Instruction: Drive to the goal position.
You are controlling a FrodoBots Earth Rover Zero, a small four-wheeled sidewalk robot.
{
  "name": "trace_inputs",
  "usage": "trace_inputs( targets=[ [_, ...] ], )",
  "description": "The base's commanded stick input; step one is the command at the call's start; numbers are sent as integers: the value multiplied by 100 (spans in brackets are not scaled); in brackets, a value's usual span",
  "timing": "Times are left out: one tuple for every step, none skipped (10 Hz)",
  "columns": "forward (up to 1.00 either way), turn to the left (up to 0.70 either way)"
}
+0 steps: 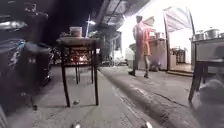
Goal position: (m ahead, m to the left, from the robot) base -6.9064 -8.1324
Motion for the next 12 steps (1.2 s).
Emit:
trace_inputs(
  targets=[
    [-69,0],
    [-61,0],
    [-9,0],
    [0,0],
    [0,0],
    [0,0],
    [0,0],
    [0,0],
    [0,0],
    [0,0],
    [0,0],
    [0,0]
  ],
)
